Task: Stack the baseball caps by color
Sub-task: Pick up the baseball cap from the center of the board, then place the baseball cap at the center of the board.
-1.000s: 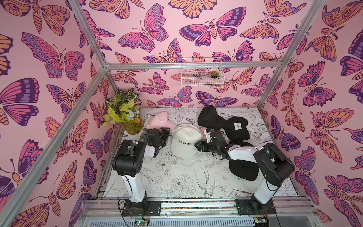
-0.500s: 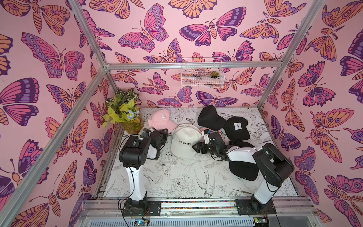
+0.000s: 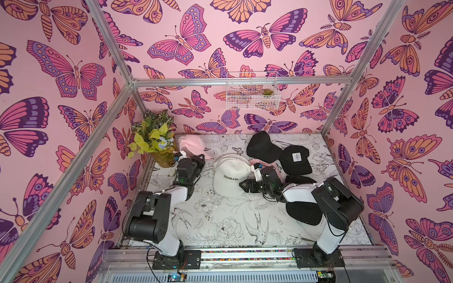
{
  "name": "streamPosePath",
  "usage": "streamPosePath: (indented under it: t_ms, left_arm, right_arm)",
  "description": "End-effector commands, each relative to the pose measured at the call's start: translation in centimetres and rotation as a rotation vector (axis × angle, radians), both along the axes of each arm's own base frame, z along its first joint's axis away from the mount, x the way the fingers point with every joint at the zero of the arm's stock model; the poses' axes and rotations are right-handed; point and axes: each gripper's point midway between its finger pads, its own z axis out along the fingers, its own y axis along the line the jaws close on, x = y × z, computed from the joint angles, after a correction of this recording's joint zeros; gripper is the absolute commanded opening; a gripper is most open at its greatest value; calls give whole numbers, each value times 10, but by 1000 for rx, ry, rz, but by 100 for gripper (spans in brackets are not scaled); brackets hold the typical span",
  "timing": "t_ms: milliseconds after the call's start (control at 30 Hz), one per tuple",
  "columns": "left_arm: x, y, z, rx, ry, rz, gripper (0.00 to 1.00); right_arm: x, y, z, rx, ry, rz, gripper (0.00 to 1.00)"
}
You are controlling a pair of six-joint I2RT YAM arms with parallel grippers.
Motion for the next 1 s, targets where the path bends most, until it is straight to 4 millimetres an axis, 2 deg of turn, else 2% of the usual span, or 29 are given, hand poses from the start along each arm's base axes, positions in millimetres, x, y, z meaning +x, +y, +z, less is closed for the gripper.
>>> streamPosePath:
  t_ms: [0,33,67,167,300,400,467,567,700,767,833,967]
  left_arm:
    - [-45,18,-18,229,145,-13,0]
    - [-59,23,-13,258,158,-5,0]
    - [-73,27,-17,275,187,-6,0]
    - [-101,24,-39,218,248,-73,0]
    - [-127,15,-71,127,340,-133,0]
    - [-146,30,-98,182,427,-81,0]
    - [-156,42,-108,266,487,-56,0]
    - [-167,56,-113,371,568,-45,15]
    - [-185,77,-107,492,655,-5,35]
    - [-193,86,-99,522,657,35,52]
    - [-200,92,-93,531,654,67,65]
    - [-201,92,-70,528,608,78,80]
  right_arm:
    - [4,5,-1,6,-2,1,82]
    - [5,7,-2,6,1,5,82]
    - [6,9,-3,9,7,7,82]
    - [10,14,-8,14,22,9,82]
    - [17,18,-12,14,35,-1,82]
    - [22,24,-11,25,32,-4,82]
    - [28,27,-11,15,27,-14,82]
    - [39,25,-17,-23,41,-76,82]
    - [46,24,-17,-24,36,-111,81]
    - [47,23,-19,-36,42,-117,81]
    - [48,19,-19,-53,39,-129,81]
    - [47,10,-19,-98,28,-148,81]
